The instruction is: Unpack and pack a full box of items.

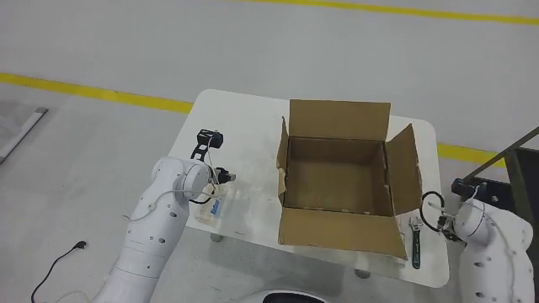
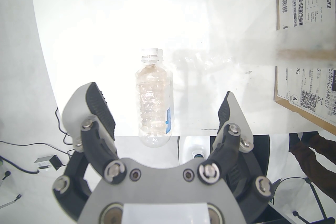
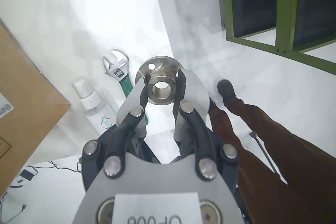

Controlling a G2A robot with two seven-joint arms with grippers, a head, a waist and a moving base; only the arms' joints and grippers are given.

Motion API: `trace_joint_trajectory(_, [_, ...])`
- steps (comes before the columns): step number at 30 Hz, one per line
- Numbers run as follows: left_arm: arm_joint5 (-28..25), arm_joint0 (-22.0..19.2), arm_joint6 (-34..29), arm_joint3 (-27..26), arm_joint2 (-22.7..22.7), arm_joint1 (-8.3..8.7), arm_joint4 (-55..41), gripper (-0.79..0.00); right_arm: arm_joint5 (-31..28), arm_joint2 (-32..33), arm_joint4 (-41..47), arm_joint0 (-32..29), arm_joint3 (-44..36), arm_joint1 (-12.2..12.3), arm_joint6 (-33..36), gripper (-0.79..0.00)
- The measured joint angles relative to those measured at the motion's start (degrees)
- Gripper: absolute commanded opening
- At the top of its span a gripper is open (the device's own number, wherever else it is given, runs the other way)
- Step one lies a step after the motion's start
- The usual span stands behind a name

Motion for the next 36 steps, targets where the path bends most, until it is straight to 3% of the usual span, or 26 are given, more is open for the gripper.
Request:
trace_joint_trajectory(10, [0.00, 0.00, 0.00, 0.00, 0.00, 0.00, 0.00, 0.000, 0.64, -0.87, -0.10, -2.26, 1.41, -0.10, 0.45, -0.785])
trace_joint_trajectory(27, [0.00, 0.00, 0.00, 0.00, 0.00, 0.00, 0.00, 0.000, 2.59, -1.48, 5.07, -5.01, 3.55, -0.48, -5.78, -0.785])
trace_joint_trajectory(33, [0.00, 0.00, 0.00, 0.00, 0.00, 0.00, 0.00, 0.000, 2.71, -1.63, 5.26, -5.27, 4.14, -0.41, -6.28, -0.493])
trace_joint_trajectory(36, [0.00, 0.00, 0.00, 0.00, 0.00, 0.00, 0.00, 0.000, 2.68, -1.64, 5.33, -5.16, 4.37, -0.35, -6.29, -0.419])
